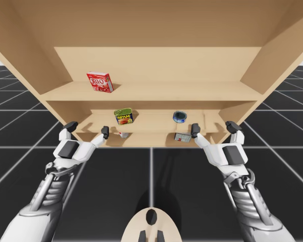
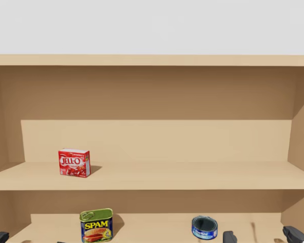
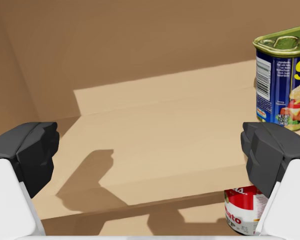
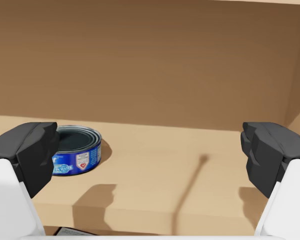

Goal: Find the pudding box on the shelf and bring it to me.

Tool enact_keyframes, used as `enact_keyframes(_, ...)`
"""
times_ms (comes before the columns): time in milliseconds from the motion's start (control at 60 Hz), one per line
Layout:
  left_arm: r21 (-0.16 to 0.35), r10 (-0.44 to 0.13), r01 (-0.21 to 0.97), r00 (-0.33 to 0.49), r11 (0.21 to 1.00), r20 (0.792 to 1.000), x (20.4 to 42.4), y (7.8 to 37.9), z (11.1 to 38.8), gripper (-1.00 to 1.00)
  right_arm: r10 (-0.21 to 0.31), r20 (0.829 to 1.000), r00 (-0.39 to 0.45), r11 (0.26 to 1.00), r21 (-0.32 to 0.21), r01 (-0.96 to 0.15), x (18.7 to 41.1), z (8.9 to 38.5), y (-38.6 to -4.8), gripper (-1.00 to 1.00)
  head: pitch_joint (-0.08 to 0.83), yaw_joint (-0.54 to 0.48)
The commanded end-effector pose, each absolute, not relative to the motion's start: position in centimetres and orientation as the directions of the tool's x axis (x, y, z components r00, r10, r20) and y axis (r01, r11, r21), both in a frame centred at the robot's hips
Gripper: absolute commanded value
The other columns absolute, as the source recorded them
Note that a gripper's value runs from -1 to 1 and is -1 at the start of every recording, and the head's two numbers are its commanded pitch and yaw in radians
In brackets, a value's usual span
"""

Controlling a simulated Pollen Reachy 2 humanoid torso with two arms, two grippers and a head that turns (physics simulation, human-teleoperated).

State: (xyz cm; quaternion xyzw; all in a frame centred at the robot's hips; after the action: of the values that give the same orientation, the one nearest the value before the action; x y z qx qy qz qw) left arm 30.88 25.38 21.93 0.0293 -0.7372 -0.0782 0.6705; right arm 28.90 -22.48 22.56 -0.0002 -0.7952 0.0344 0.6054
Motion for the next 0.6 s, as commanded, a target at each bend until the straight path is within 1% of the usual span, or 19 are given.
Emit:
enact_keyframes(17, 0.155, -0.149, 0.059, -0.099, 0.986, 0.984, 30.8, 25.4, 21.9, -1.00, 0.021, 0.967, -0.252, 0.999, -0.031, -0.036, 28.7, 22.4, -22.1, -1.00, 0.012, -0.01)
enact_keyframes(67, 0.153, -0.147, 0.059, -0.098, 0.986, 0.984, 30.8, 25.4, 21.9, -1.00, 0.012, 0.967, -0.254, 0.998, -0.028, -0.062, 28.6, 22.5, -22.1, -1.00, 0.024, -0.01)
enact_keyframes(133, 0.150, -0.144, 0.059, -0.100, 0.987, 0.985, 30.7, 25.3, 22.0, -1.00, 0.008, 0.968, -0.250, 0.998, -0.023, -0.059, 28.6, 22.6, -22.1, -1.00, 0.057, -0.01)
enact_keyframes(233, 0.146, -0.139, 0.060, -0.107, 0.987, 0.984, 30.6, 25.3, 22.1, -1.00, -0.006, 0.970, -0.242, 0.998, -0.008, -0.058, 28.7, 22.6, -22.2, -1.00, 0.137, -0.01)
enact_keyframes(367, 0.149, -0.142, 0.063, -0.113, 0.987, 0.983, 30.5, 25.3, 22.2, -1.00, -0.012, 0.973, -0.232, 0.998, -0.001, -0.057, 28.8, 22.5, -22.1, -1.00, 0.238, -0.01)
enact_keyframes(383, 0.149, -0.142, 0.063, -0.113, 0.987, 0.983, 30.5, 25.3, 22.2, -1.00, -0.012, 0.973, -0.232, 0.998, -0.001, -0.057, 28.8, 22.5, -22.1, -1.00, 0.238, -0.01)
enact_keyframes(417, 0.151, -0.143, 0.065, -0.116, 0.986, 0.983, 30.5, 25.3, 22.2, -1.00, -0.018, 0.973, -0.231, 0.999, 0.005, -0.054, 28.8, 22.5, -22.1, -1.00, 0.279, -0.01)
enact_keyframes(517, 0.155, -0.145, 0.069, -0.125, 0.986, 0.981, 30.3, 25.2, 22.4, -1.00, -0.026, 0.973, -0.228, 0.998, 0.013, -0.057, 28.8, 22.5, -22.0, -1.00, 0.342, -0.03)
enact_keyframes(533, 0.157, -0.146, 0.072, -0.129, 0.985, 0.981, 30.1, 25.0, 22.4, -1.00, -0.026, 0.975, -0.221, 0.998, 0.012, -0.065, 28.8, 22.5, -22.0, -1.00, 0.363, -0.05)
enact_keyframes(600, 0.159, -0.147, 0.081, -0.139, 0.984, 0.979, 29.8, 24.8, 22.6, -1.00, -0.029, 0.974, -0.224, 0.998, 0.015, -0.061, 28.8, 22.4, -22.0, -1.00, 0.401, -0.07)
